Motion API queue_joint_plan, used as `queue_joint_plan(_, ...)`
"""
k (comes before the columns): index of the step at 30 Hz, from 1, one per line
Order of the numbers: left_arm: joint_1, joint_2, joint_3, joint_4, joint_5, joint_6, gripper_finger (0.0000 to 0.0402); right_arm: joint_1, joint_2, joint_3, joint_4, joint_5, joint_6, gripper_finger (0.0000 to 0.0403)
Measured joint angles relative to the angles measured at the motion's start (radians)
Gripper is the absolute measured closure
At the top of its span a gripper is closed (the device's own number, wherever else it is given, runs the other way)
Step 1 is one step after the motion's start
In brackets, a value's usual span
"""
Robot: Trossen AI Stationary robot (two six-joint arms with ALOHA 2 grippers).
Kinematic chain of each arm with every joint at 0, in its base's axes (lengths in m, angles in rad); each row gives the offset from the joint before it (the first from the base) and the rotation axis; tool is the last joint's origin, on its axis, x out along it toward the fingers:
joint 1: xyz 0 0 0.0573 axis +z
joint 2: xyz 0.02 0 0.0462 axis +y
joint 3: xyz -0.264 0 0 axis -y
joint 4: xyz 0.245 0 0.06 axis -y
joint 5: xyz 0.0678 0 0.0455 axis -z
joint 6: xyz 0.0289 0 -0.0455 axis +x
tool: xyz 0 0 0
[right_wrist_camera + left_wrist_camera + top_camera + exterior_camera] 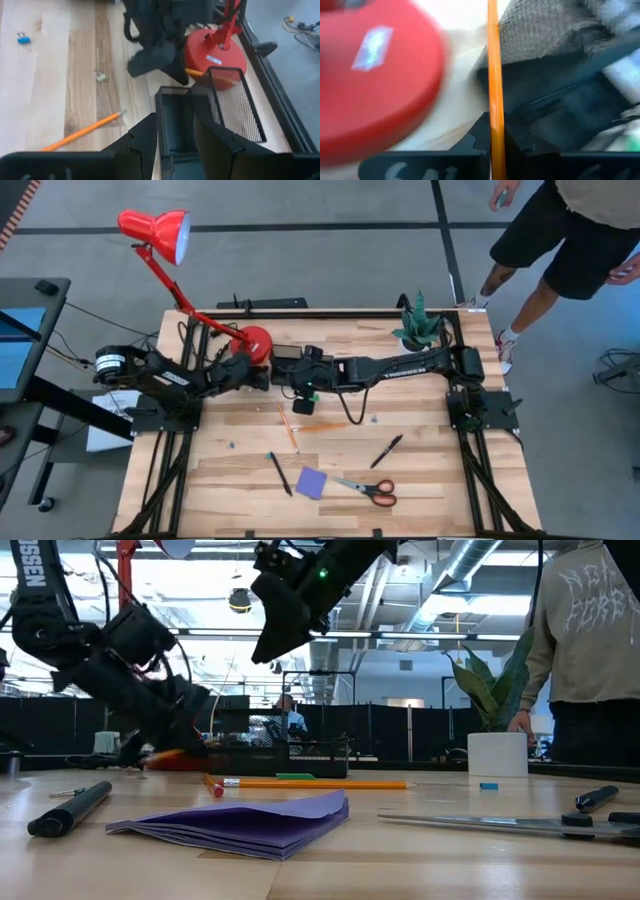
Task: Pick and place office supplies into organizer
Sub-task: Put the top right yellow pencil into the black desk organizer
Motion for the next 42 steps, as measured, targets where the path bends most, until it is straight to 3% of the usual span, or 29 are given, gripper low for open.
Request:
queue_joint_plan(4,-0.030,-0.035,0.009,0.035,-0.027,0.037,0.0397,0.019,0.000,0.000,-0.032,0.045,0.031,0.0288)
queue_joint_plan(9,-0.056,-0.126,0.009,-0.049,-0.097,0.045,0.0399,0.057,0.000,0.000,-0.047,0.187,-0.010,0.0307)
queue_joint_plan(13,-0.081,-0.221,0.009,-0.086,-0.162,0.091,0.0399,0.068,0.000,0.000,-0.062,0.233,-0.013,0.0311)
queue_joint_plan(16,-0.100,-0.302,0.009,-0.039,-0.195,0.194,0.0399,0.072,0.000,0.000,-0.070,0.243,-0.013,0.0310)
queue_joint_plan(20,-0.115,-0.402,0.009,0.075,-0.197,0.390,0.0399,0.074,0.000,0.000,-0.069,0.345,-0.013,0.0310)
queue_joint_plan(23,-0.112,-0.450,0.009,0.122,-0.193,0.452,0.0399,0.070,-0.017,-0.001,-0.078,0.388,0.005,0.0310)
queue_joint_plan(29,-0.069,-0.440,0.011,0.121,-0.085,0.416,0.0396,0.093,-0.193,-0.001,-0.076,0.308,0.008,0.0310)
queue_joint_plan(34,-0.016,-0.326,0.107,0.117,-0.002,0.428,0.0399,0.095,-0.371,-0.029,-0.093,0.179,0.053,0.0310)
queue_joint_plan(38,0.009,-0.170,0.245,0.127,0.065,0.494,0.0398,0.059,-0.492,-0.160,-0.084,-0.070,0.160,0.0310)
queue_joint_plan(42,0.026,0.000,0.372,0.126,0.096,0.507,0.0399,0.054,-0.572,-0.375,-0.014,-0.132,0.277,0.0310)
